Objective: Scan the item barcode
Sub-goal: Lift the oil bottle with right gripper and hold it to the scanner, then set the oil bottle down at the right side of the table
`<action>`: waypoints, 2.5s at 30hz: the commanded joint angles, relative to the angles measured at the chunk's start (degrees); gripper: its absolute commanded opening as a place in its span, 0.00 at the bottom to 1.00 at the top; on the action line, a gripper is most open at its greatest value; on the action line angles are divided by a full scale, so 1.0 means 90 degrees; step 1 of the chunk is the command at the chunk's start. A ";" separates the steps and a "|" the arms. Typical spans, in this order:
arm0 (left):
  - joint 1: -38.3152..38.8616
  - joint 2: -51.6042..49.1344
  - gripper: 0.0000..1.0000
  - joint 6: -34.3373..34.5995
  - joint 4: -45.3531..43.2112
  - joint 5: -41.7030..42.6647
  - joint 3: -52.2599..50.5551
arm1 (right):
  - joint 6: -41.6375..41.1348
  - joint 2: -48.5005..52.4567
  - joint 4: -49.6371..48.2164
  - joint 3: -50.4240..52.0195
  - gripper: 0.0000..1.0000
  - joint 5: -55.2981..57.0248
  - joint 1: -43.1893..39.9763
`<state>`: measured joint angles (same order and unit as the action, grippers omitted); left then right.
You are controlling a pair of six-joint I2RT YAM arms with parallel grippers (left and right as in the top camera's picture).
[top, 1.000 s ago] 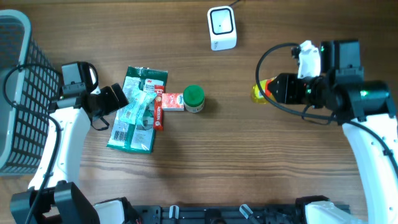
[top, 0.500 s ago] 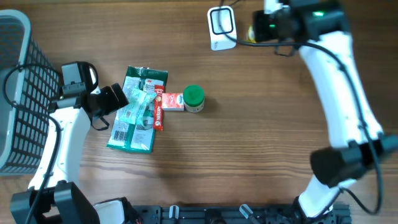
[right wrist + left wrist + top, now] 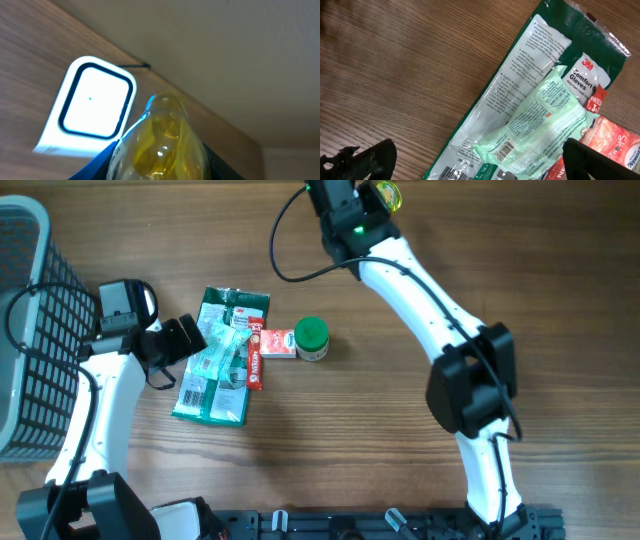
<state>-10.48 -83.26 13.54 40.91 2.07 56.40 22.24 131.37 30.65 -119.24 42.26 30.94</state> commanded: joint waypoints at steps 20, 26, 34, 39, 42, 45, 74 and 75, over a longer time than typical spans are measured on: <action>0.0022 -0.0024 1.00 -0.0129 0.0000 0.0051 -0.0027 | 0.2378 0.1430 -0.2195 -0.0129 0.05 0.1438 0.0357; 0.0022 -0.0024 1.00 -0.0129 0.0000 0.0051 -0.0027 | 0.2863 0.1066 -0.2926 -0.0131 0.04 0.1923 0.0355; 0.0022 -0.0024 1.00 -0.0129 0.0000 0.0051 -0.0027 | 0.1608 -0.0933 -0.1032 -0.0131 0.04 0.1858 0.0328; 0.0022 -0.0024 1.00 -0.0129 0.0000 0.0051 -0.0027 | -0.0299 -0.2079 0.1819 -0.0131 0.05 0.0243 0.0078; 0.0022 -0.0024 1.00 -0.0129 0.0000 0.0051 -0.0027 | -0.1331 -0.2441 0.3150 -0.0131 0.10 -0.1256 -0.0384; 0.0022 -0.0024 1.00 -0.0129 0.0000 0.0051 -0.0027 | -0.2334 -0.2514 0.4396 -0.0129 0.20 -0.3048 -0.1197; 0.0022 -0.0024 1.00 -0.0129 0.0000 0.0051 -0.0027 | -0.2637 -0.2414 0.3177 0.3286 0.89 -0.4986 -0.4381; 0.0022 -0.0024 1.00 -0.0129 0.0000 0.0051 -0.0027 | -0.2635 -0.2475 0.3252 0.3138 0.89 -0.4952 -0.4381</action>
<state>-10.48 -83.26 13.52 40.91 2.07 56.40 -1.28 110.04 58.72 -88.71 -2.57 -8.40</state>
